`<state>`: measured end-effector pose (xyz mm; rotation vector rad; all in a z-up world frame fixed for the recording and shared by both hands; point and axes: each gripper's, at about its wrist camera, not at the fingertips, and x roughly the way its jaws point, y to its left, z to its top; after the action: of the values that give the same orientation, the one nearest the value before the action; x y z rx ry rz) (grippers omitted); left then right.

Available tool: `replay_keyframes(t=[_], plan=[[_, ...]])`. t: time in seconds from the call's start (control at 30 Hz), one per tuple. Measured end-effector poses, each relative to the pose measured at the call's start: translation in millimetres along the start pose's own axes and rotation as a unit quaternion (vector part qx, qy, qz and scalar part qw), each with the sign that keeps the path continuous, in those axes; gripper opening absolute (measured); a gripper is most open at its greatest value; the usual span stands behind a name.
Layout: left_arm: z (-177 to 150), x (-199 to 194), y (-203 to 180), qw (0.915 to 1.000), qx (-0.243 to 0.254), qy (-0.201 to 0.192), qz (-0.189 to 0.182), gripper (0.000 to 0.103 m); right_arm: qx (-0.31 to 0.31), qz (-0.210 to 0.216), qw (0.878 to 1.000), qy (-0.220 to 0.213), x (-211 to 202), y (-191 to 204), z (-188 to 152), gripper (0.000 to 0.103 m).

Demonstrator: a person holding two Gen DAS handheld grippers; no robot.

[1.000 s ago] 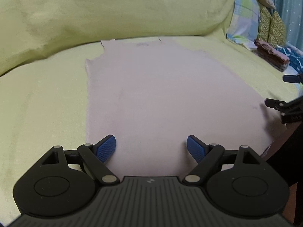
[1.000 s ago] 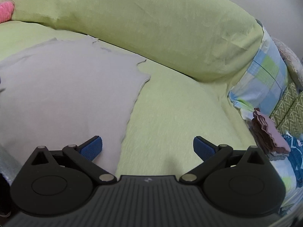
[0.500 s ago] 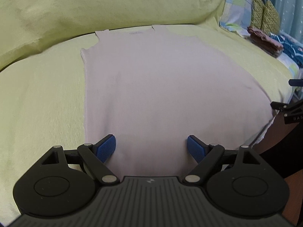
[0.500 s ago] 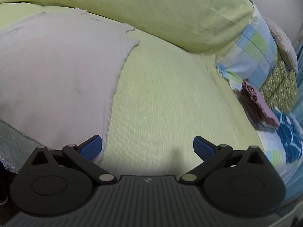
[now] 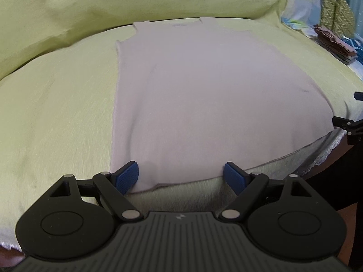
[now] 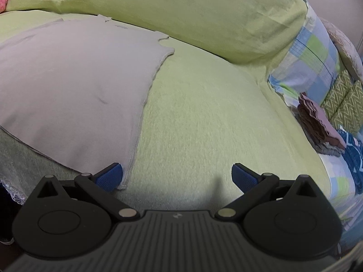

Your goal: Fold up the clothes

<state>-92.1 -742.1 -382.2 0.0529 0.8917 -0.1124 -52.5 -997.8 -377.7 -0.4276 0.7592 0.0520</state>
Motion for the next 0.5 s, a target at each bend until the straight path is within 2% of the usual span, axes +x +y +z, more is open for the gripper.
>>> replay_keyframes(t=[0.1, 0.33, 0.4, 0.5], plan=[[-4, -1, 1, 1.0000, -0.005, -0.003, 0.002, 0.084, 0.013, 0.005, 1.000, -0.002, 0, -2, 5, 0.101], [-5, -5, 7, 0.9998, 0.009, -0.005, -0.015, 0.084, 0.015, -0.013, 1.000, -0.005, -4, 9, 10, 0.101], [-4, -11, 11, 0.9993, -0.003, -0.020, -0.032, 0.084, 0.021, -0.016, 1.000, -0.008, -8, 12, 10, 0.101], [-3, -13, 19, 0.9947, -0.047, -0.033, -0.085, 0.084, 0.021, 0.002, 1.000, -0.023, -17, 16, 12, 0.101]])
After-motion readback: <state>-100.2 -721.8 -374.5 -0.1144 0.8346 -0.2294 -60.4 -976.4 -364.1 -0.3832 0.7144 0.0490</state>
